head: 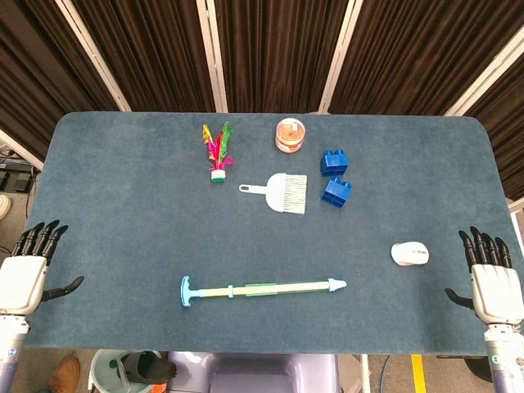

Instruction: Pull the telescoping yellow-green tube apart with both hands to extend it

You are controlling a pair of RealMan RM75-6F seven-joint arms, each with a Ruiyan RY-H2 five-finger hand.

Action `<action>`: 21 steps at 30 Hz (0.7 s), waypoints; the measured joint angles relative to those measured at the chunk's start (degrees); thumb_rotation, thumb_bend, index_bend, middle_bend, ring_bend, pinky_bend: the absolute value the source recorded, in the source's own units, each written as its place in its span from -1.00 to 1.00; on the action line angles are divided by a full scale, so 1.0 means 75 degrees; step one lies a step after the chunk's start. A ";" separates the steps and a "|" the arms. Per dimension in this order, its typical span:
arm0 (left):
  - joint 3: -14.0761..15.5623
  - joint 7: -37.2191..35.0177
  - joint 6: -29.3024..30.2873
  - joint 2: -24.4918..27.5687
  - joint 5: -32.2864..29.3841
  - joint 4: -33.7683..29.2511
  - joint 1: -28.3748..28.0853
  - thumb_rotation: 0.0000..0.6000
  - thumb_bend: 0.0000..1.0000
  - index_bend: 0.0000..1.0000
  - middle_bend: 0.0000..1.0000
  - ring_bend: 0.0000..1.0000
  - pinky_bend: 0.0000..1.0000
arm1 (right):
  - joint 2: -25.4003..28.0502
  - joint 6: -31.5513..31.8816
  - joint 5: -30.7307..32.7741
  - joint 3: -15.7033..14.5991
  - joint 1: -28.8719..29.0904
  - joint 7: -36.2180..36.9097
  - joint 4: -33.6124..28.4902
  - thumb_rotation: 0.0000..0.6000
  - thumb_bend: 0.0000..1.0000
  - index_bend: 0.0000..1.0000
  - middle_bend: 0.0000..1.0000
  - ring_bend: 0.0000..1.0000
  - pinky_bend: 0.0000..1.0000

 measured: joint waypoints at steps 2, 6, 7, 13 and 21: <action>0.0017 0.0022 0.0014 -0.0005 0.0043 -0.0009 0.0020 1.00 -0.71 -0.79 -0.88 -0.93 -0.80 | -0.0006 0.0017 -0.0024 0.0007 -0.0004 0.0027 0.0010 1.00 -0.91 -0.86 -1.00 -1.00 -0.97; 0.0004 0.0044 0.0011 -0.0026 0.0058 -0.0004 0.0030 1.00 -0.71 -0.79 -0.88 -0.93 -0.80 | -0.0053 0.0024 -0.0125 -0.0016 0.0002 0.0067 0.0049 1.00 -0.90 -0.71 -1.00 -1.00 -0.97; 0.0002 0.0055 -0.0007 -0.0038 0.0063 -0.0002 0.0026 1.00 -0.71 -0.79 -0.88 -0.93 -0.80 | -0.0084 0.0028 -0.0186 -0.0031 0.0009 0.0090 0.0071 1.00 -0.90 -0.65 -1.00 -1.00 -0.97; 0.0008 0.0107 -0.0117 -0.0107 0.0131 0.0044 -0.0025 1.00 -0.71 -0.79 -0.87 -0.93 -0.80 | -0.0571 0.0197 -0.0649 -0.0122 0.0046 0.0133 0.0328 1.00 -0.66 -0.08 -0.86 -1.00 -0.95; -0.0018 0.0067 -0.0299 -0.0174 0.0098 0.0117 -0.0097 1.00 -0.71 -0.79 -0.87 -0.93 -0.80 | -0.1656 0.0037 -0.1338 -0.0491 0.0234 0.0071 0.1095 1.00 -0.51 0.14 -0.78 -0.99 -0.94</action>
